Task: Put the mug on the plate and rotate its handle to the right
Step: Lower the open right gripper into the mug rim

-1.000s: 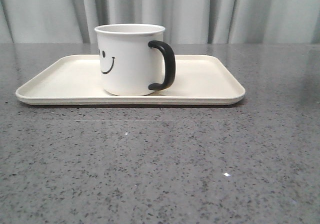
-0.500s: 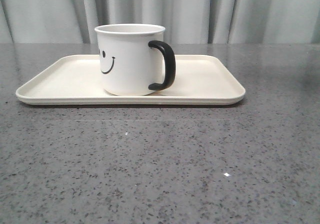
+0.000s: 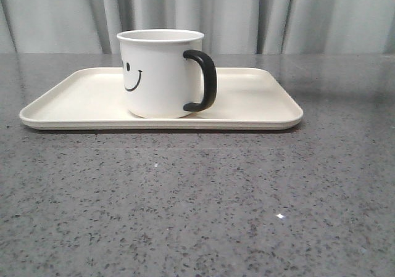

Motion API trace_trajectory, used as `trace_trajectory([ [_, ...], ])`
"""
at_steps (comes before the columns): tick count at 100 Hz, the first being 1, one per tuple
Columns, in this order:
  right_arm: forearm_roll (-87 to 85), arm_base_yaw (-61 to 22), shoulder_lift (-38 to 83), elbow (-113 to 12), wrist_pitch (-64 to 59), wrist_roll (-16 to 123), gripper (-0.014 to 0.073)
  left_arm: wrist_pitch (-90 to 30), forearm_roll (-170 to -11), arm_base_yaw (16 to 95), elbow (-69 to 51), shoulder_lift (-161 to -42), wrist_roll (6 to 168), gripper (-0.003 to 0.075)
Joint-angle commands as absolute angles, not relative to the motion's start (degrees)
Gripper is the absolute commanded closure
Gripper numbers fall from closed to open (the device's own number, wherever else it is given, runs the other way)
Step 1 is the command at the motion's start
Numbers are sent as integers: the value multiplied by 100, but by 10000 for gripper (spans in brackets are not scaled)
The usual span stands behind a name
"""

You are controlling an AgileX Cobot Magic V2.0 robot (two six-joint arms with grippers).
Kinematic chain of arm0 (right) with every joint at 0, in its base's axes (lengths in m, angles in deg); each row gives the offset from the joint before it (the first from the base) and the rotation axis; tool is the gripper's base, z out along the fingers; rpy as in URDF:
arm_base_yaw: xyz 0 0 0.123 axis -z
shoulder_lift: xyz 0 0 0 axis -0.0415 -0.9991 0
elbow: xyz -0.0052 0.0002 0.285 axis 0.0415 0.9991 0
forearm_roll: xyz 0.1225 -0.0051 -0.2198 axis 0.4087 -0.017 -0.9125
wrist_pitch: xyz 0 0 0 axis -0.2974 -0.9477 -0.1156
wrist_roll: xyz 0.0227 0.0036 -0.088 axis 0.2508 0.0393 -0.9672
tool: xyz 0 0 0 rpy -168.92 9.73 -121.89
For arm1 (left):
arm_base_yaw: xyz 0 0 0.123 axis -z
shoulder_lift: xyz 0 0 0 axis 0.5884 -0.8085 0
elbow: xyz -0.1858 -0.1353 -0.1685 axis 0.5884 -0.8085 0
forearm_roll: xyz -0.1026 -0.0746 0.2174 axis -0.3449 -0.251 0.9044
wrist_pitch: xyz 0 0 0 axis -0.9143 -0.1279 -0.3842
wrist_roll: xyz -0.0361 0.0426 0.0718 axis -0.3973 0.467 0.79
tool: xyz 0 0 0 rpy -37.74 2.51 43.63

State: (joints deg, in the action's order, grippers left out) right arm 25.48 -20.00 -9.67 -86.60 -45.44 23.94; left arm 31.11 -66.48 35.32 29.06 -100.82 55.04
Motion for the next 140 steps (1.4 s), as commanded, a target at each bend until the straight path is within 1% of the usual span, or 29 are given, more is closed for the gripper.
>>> trace_trajectory([
  [1, 2513, -2117, -955, -8941, -4306, 2576, 211, 2936, -6671, 3519, 3015, -10051, 5448, 740],
  [19, 2337, -2249, -1293, -8992, -4313, 2735, 211, 2936, -6671, 3519, 3015, -10051, 5448, 740],
  [85, 2175, -2667, -1936, -8992, -4309, 2887, 211, 2950, -6681, 3519, 3015, -10051, 5448, 740],
  [140, 2154, -2682, -2362, -8985, -4310, 3018, 211, 2950, -6703, 3519, 3015, -10051, 5448, 740],
])
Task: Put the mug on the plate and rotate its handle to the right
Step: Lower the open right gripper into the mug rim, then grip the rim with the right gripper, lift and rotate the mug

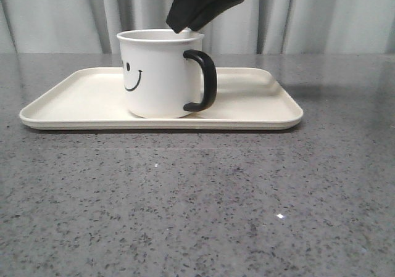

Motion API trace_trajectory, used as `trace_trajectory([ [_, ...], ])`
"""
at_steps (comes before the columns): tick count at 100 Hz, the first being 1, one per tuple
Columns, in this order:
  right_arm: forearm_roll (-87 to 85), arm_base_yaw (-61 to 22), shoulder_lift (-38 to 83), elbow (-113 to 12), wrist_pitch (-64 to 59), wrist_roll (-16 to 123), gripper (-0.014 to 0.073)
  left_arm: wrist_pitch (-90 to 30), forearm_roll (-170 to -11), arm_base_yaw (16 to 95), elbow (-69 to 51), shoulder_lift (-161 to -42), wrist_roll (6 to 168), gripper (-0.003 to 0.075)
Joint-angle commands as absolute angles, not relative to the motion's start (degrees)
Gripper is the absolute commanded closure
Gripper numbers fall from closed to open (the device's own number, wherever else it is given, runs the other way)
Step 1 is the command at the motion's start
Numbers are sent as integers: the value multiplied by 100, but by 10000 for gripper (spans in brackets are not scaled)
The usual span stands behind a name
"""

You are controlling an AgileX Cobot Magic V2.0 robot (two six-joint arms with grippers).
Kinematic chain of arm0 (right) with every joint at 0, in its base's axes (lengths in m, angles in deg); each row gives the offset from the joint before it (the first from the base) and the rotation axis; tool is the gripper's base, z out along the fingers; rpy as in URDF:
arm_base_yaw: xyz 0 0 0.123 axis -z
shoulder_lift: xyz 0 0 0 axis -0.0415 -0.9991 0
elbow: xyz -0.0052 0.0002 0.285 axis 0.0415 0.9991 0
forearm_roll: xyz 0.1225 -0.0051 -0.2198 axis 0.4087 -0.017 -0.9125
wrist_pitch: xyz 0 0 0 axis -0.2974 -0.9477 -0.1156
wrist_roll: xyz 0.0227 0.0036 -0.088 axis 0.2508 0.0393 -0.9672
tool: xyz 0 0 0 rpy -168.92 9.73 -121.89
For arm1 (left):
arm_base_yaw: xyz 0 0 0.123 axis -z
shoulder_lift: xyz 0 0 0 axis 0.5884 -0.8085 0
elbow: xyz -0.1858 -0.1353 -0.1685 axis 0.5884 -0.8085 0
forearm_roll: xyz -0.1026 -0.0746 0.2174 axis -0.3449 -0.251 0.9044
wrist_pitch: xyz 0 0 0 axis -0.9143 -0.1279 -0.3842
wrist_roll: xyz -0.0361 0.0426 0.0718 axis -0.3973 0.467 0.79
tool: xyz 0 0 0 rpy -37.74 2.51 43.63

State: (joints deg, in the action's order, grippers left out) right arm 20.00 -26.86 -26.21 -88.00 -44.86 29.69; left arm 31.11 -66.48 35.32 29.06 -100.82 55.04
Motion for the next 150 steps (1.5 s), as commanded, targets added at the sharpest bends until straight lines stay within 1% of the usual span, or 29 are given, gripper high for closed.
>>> trace_trajectory([
  [1, 2154, -2682, -2362, -8985, -4310, 3028, 211, 2950, -6703, 3519, 3015, -10051, 5448, 740],
  [88, 2167, -2688, -2693, -8985, -4495, 3124, 221, 2950, -6783, 3519, 3015, -10062, 5448, 740],
  [91, 2172, -2688, -2693, -8985, -4502, 3124, 237, 2950, -6785, 3519, 3015, -10062, 5448, 740],
  [98, 2185, -2688, -2693, -8985, -4502, 3124, 316, 2950, -6785, 3519, 3015, -10062, 5448, 740],
  [118, 2208, -2688, -2693, -9061, -4545, 3124, 672, 2950, -6785, 3519, 3015, -10062, 5448, 740],
  [124, 2229, -2688, -2693, -9130, -4586, 3124, 653, 2950, -6785, 3519, 3015, -10062, 5448, 740],
  [136, 2242, -2688, -2693, -9446, -4777, 3124, 654, 2950, -6785, 3519, 3015, -10062, 5448, 740],
  [150, 2138, -2688, -2693, -10051, -5285, 3029, 654, 2950, -6785, 3519, 3015, -10062, 5448, 740],
])
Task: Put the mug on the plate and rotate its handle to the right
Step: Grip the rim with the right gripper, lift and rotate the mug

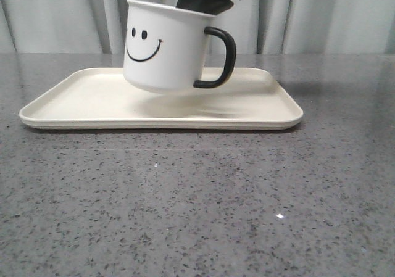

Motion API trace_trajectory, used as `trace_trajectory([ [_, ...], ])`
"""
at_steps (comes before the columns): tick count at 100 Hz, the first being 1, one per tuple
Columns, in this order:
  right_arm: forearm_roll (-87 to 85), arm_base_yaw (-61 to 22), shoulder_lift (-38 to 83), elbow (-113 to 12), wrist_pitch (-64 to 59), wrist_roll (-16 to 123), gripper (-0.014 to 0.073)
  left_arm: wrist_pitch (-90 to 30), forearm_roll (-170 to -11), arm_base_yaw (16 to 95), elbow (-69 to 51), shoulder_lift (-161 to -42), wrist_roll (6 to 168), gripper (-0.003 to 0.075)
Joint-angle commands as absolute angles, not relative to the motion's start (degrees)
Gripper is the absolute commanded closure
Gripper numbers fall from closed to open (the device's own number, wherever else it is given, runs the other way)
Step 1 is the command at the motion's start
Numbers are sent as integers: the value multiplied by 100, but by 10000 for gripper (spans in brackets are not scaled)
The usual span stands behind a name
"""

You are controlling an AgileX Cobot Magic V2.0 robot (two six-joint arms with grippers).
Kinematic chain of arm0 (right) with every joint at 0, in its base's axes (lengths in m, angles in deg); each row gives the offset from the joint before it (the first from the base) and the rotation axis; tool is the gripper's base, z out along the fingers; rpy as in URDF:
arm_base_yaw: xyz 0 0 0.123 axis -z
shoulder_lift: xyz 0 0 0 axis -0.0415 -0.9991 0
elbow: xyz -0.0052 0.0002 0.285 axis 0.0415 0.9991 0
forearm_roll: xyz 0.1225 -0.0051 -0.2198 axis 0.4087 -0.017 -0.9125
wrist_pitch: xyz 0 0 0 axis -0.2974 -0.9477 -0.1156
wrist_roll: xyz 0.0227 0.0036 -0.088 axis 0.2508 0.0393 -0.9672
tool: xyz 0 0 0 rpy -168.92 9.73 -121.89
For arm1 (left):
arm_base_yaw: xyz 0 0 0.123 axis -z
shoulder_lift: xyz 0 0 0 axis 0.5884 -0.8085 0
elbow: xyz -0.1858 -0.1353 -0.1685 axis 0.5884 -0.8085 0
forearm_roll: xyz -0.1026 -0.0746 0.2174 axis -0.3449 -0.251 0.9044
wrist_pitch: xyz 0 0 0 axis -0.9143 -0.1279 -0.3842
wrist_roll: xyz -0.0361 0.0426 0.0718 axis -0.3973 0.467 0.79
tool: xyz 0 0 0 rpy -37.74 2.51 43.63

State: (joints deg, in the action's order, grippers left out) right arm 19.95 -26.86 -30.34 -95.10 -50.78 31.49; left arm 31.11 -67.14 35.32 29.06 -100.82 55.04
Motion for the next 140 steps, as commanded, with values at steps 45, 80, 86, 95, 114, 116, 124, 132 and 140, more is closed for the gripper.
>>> trace_trajectory([
  [45, 1396, -2787, -2699, -11280, -6640, 1858, 658, 2950, -6785, 3519, 3015, -10062, 5448, 740],
  [80, 1314, -3286, -2773, -11217, -6650, 1210, 658, 2950, -6794, 3519, 2855, -10062, 5448, 740],
  [86, 1250, -3308, -2781, -11166, -6650, 1205, 658, 2950, -6794, 3519, 2730, -10062, 5448, 740],
  [95, 1219, -3308, -2793, -11045, -6650, 1178, 658, 2950, -6794, 3519, 2557, -10062, 5459, 740],
  [114, 1138, -3308, -2812, -10782, -6650, 1022, 658, 2882, -6794, 3519, 2509, -10062, 5459, 740],
  [116, 1139, -3315, -2812, -10777, -6650, 1022, 658, 2871, -6794, 3519, 2509, -10062, 5459, 740],
  [124, 1139, -3321, -2827, -10777, -6650, 1010, 658, 2871, -6794, 3519, 2509, -10062, 5459, 740],
  [132, 1139, -3321, -2837, -10777, -6650, 983, 658, 2871, -6794, 3519, 2509, -10062, 5459, 740],
  [140, 1139, -3321, -2837, -10772, -6650, 961, 658, 2871, -6794, 3519, 2509, -10062, 5459, 740],
])
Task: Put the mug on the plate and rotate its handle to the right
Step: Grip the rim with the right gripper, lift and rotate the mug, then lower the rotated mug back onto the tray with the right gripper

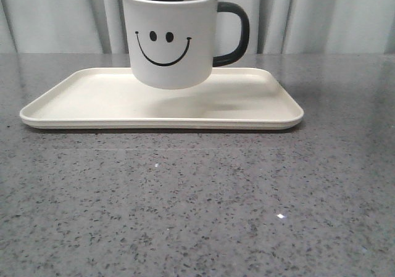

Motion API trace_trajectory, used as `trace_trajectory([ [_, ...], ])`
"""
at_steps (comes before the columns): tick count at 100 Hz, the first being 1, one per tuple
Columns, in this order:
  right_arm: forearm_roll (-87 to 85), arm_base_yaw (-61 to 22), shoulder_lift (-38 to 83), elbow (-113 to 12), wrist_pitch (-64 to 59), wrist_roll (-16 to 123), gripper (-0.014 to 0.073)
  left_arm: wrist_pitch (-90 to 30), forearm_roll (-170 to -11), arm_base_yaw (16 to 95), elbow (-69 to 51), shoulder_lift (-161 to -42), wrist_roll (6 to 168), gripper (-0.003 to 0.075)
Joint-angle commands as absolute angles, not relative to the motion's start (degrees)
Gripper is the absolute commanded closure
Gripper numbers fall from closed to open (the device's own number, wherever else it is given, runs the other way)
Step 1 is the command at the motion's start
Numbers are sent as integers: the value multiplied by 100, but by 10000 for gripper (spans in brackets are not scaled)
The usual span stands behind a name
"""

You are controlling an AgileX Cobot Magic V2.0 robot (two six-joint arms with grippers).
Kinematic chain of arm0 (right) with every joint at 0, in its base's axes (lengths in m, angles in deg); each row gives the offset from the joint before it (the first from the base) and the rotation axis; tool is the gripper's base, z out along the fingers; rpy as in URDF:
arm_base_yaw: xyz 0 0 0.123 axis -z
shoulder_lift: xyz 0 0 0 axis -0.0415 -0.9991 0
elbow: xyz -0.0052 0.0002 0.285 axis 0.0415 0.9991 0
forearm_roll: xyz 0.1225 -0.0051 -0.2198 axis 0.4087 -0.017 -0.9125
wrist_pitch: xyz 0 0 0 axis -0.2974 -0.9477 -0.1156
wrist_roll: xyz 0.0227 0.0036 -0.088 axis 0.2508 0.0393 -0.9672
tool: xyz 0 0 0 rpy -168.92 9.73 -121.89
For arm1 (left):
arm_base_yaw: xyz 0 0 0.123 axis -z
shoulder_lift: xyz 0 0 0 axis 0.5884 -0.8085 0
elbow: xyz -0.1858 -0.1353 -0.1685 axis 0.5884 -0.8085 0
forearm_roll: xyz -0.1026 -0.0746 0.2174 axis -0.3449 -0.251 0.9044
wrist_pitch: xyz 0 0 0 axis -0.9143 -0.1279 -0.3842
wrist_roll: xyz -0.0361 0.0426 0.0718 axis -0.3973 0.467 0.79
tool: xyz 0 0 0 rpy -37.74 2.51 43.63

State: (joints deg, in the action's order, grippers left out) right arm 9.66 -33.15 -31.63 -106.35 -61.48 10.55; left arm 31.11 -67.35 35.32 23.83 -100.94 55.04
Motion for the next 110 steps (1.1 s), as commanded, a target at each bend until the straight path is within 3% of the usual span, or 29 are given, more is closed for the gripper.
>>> trace_trajectory([
  [1, 1139, -3321, -2837, -10772, -6650, 961, 658, 2871, -6794, 3519, 2509, -10062, 5459, 740],
  [110, 1320, -3321, -3236, -10771, -6643, 923, 658, 2894, -6794, 3519, 2509, -10062, 5459, 740],
])
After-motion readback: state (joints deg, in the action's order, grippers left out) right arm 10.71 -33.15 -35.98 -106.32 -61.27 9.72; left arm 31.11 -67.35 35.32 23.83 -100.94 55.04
